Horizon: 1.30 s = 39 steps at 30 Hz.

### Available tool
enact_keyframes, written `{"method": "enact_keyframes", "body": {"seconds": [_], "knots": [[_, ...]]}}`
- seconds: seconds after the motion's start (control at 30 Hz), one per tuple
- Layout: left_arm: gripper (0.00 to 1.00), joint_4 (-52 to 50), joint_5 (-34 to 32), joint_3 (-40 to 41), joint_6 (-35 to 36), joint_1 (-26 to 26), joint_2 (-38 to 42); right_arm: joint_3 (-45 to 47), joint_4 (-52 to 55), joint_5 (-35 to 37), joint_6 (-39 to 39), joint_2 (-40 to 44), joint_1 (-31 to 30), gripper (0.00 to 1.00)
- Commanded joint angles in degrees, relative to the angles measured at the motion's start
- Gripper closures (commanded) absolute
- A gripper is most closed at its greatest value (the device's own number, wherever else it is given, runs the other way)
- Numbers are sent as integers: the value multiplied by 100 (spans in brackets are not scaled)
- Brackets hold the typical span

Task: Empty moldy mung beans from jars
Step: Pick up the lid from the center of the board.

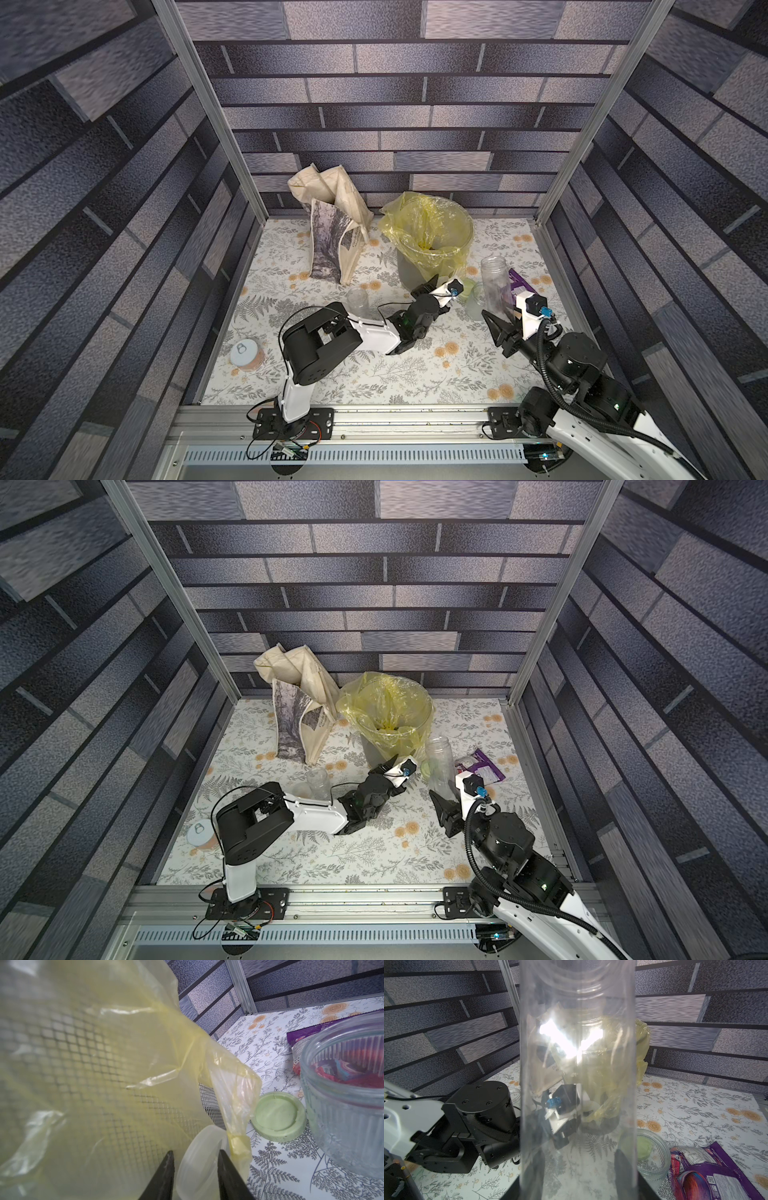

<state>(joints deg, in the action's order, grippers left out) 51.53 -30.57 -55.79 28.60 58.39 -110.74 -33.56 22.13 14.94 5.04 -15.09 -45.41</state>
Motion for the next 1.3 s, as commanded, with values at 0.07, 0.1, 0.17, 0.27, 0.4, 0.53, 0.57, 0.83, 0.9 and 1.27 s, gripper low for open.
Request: {"method": "enact_keyframes", "body": {"seconds": [0.07,0.1,0.17,0.27,0.4,0.53,0.57,0.83,0.9,1.27], "knots": [[81,-179,-214,-307,46,-36,-184,-108,37,144,-26,128,-39,60],[83,-220,-177,-323,26,-47,-185,-105,47,177,-20,146,-34,60],[86,-293,-159,-351,-14,-41,-175,-94,47,185,-26,164,-38,59],[100,-420,-241,-365,-143,-42,-103,-91,55,196,-32,156,-38,59],[100,-435,-195,-214,-355,-65,156,-59,62,227,-22,207,-38,59],[100,-481,-296,-42,-403,50,575,-50,97,216,-7,268,-36,59],[100,-494,-322,13,-408,84,698,-57,111,211,4,284,-38,60],[100,-1284,-580,412,-916,191,1863,-50,160,169,1,341,-38,61],[100,-1507,-527,584,-1193,143,2194,-62,169,150,6,307,-38,62],[100,-4849,1101,1945,-2927,-664,4862,-72,-103,-2,14,13,-38,62]]}}
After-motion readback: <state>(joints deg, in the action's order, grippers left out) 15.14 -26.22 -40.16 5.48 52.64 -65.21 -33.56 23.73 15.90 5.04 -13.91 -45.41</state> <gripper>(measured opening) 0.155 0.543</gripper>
